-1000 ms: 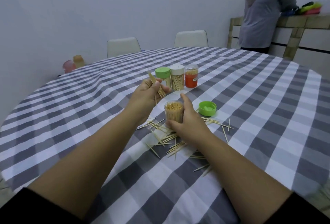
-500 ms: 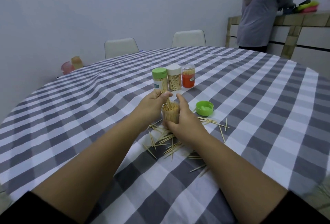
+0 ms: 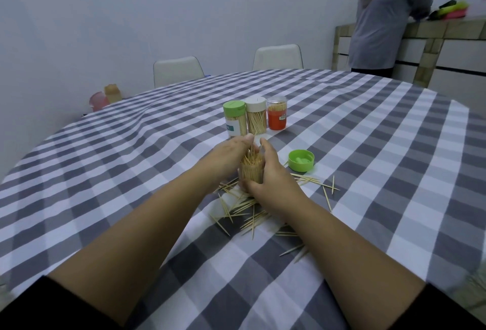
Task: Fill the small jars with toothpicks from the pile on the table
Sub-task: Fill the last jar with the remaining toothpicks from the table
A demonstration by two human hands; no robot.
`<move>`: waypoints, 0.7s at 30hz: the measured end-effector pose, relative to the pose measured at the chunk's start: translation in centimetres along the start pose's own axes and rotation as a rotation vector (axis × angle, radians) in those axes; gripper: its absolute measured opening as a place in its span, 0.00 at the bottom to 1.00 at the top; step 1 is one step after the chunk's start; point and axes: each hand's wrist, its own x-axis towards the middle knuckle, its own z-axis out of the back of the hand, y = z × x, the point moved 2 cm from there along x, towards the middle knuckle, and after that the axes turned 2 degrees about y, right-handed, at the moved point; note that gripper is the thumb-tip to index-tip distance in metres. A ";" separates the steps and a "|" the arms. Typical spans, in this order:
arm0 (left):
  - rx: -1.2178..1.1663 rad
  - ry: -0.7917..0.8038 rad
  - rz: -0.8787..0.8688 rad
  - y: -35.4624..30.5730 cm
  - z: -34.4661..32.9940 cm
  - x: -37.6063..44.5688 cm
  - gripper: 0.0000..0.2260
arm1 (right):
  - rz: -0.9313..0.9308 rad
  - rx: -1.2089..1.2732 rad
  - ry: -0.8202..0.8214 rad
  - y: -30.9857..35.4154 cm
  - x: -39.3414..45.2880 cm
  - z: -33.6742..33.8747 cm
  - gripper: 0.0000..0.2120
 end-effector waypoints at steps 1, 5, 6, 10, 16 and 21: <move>0.006 0.010 0.015 0.0 -0.1 0.1 0.19 | 0.004 0.004 -0.002 -0.1 0.0 0.0 0.45; -0.076 -0.022 0.026 -0.2 -0.3 0.3 0.34 | 0.010 0.031 -0.014 -0.2 0.1 0.0 0.44; -0.112 -0.038 0.016 -0.3 -0.2 0.4 0.36 | 0.007 0.034 -0.015 -0.3 0.2 -0.1 0.44; -0.082 -0.069 0.027 -0.2 -0.3 1.1 0.30 | 0.048 -0.009 -0.002 -0.1 0.0 0.1 0.42; -0.124 0.020 0.003 0.1 -0.4 1.4 0.16 | 0.084 -0.024 -0.062 0.2 -0.1 0.4 0.39; -0.480 0.087 0.018 0.9 -0.2 0.8 0.15 | 0.140 0.017 -0.096 0.5 -0.2 0.0 0.37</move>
